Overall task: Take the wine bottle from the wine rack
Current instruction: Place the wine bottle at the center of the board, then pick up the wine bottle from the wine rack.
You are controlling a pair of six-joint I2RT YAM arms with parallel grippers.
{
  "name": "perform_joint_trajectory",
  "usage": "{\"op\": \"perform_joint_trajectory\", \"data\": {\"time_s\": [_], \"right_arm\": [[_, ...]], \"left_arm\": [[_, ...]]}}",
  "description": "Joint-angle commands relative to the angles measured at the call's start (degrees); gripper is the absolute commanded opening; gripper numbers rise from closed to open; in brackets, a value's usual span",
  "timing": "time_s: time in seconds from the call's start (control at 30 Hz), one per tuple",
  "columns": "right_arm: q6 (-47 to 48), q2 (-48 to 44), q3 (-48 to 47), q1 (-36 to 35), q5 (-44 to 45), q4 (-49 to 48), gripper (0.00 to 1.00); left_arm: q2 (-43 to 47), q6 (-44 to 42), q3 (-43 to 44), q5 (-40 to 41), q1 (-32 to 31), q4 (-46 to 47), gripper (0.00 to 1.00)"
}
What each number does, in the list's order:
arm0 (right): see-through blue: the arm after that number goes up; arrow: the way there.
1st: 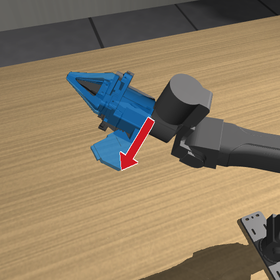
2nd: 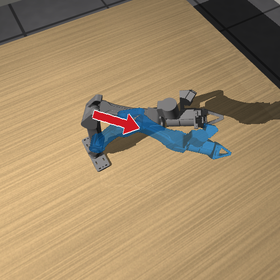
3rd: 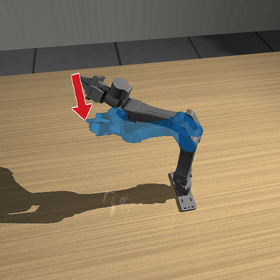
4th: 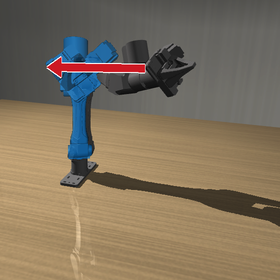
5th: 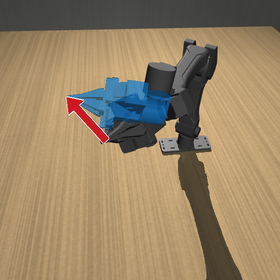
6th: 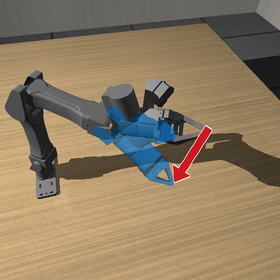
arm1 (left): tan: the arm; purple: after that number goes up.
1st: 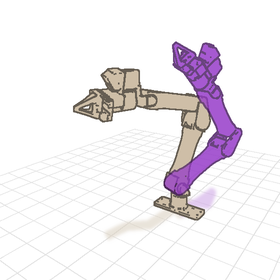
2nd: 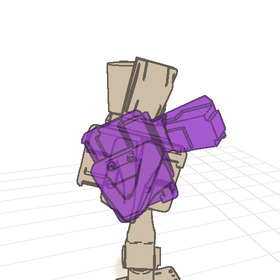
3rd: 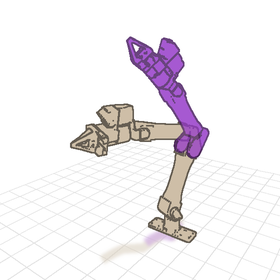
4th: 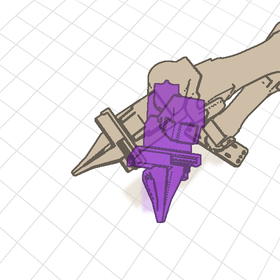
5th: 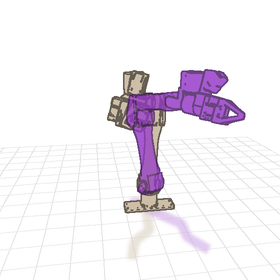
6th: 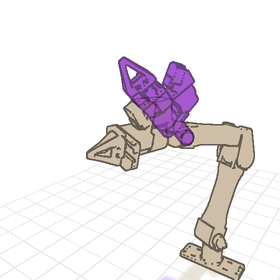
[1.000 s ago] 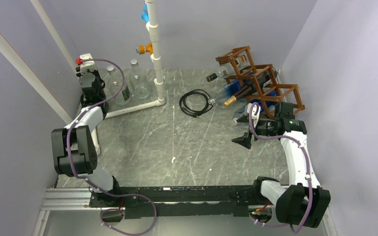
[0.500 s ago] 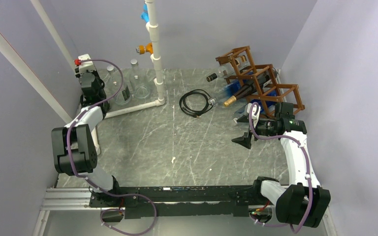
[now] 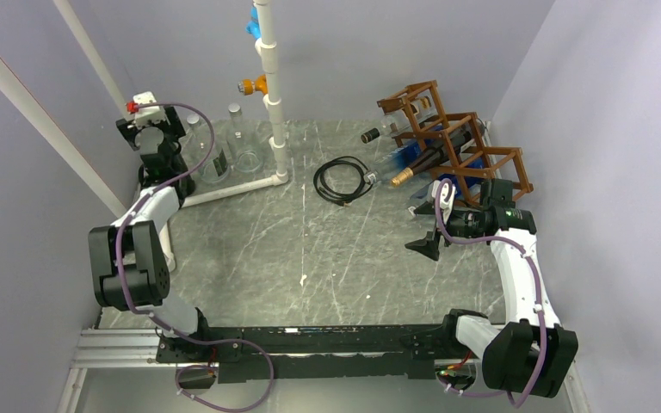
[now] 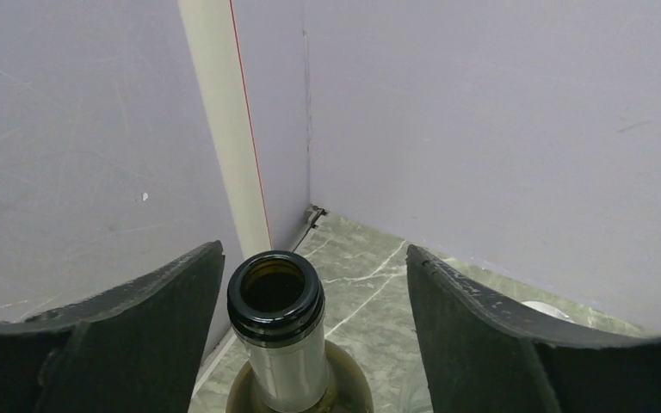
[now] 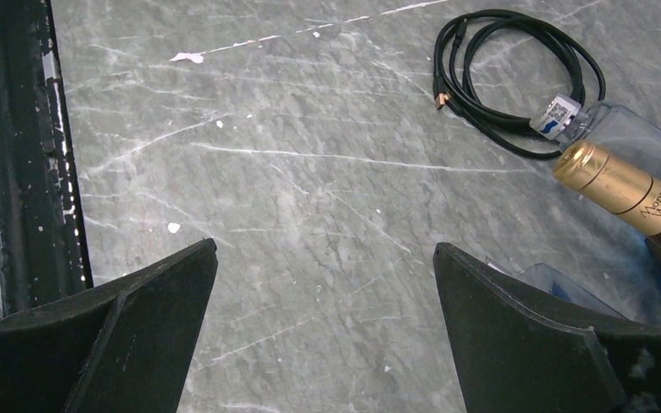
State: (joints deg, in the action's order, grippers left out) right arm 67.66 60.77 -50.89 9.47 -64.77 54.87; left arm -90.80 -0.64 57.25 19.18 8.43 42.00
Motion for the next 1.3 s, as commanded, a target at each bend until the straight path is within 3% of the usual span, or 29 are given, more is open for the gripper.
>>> {"op": "perform_joint_trajectory", "data": {"time_s": [0.0,0.27,0.83,1.27], "right_arm": [[1.26,-0.36,-0.26,0.28,-1.13,0.06,1.0],[1.33,-0.88,-0.25,0.28,-1.32,0.06,1.0],[1.15,-1.99,-0.13,0.37,-1.85,0.06,1.0],[1.15,-2.39,0.0,0.45,-2.22,0.03,1.0]], "left_arm": [[4.33,2.25,1.25,-0.82,0.27,0.22,0.86],[9.16,3.92,3.53,0.2,0.25,-10.2,0.99],[20.9,19.71,6.74,-15.25,0.28,-34.53,1.0],[28.67,26.46,3.12,-24.9,0.19,-40.48,0.99]]}}
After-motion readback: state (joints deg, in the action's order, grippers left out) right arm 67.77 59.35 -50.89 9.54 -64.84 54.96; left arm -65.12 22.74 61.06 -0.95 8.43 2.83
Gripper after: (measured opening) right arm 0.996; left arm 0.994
